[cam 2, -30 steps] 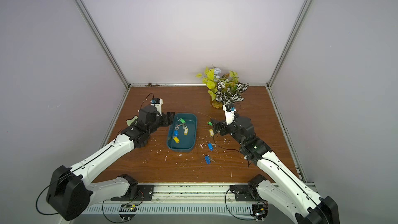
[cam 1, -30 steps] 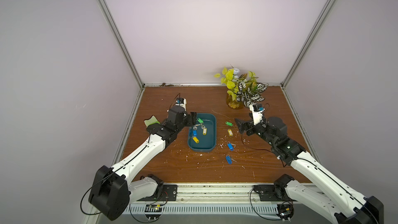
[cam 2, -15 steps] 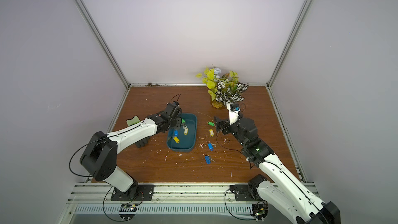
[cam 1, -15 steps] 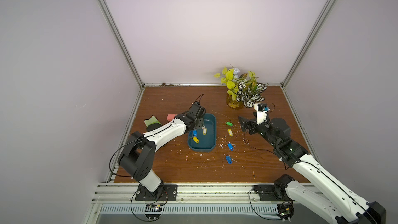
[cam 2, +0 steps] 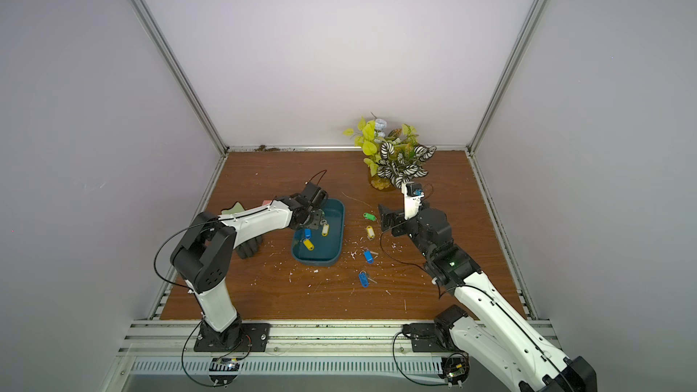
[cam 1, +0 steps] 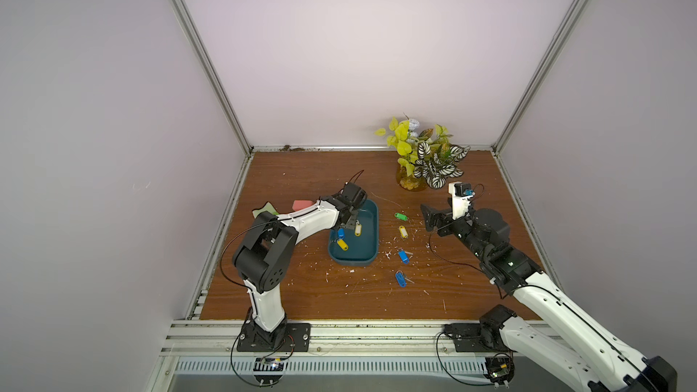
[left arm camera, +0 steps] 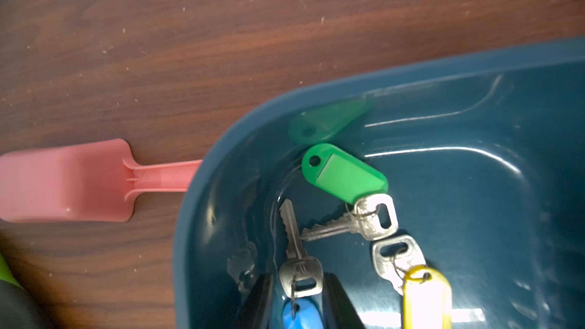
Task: Take the keys out of the storage box
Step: Pick up the key from the storage box.
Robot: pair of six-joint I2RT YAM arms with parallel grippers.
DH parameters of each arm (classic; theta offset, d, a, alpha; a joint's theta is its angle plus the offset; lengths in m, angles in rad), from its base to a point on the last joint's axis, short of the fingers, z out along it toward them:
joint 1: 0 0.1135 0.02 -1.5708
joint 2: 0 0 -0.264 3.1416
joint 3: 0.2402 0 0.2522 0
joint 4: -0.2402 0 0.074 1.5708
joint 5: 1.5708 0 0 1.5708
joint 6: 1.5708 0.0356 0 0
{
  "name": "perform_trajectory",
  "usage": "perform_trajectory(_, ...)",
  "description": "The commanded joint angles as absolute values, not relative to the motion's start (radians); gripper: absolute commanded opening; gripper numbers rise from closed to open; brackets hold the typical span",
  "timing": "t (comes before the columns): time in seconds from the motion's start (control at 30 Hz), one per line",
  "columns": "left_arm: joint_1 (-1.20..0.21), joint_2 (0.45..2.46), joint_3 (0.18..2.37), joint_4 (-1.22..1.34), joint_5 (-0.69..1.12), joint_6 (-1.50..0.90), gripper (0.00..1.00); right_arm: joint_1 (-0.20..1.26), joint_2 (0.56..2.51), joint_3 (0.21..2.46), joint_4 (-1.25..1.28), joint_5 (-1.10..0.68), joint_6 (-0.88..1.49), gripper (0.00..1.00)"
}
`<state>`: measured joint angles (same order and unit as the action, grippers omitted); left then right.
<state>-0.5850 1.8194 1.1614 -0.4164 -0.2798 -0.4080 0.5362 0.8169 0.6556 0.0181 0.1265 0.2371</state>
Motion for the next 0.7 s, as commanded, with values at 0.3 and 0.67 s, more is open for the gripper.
perform_trajectory(0.3,-0.594,1.871,1.185,-0.451,-0.315,-0.429,0.27,0.531,0.811,0.649,0.046,0.140,0.252,0.99)
perform_trajectory(0.67,-0.595,1.894,1.189,-0.451,-0.319,-0.428,0.18,0.528,0.813,0.643,0.046,0.148,0.247,0.99)
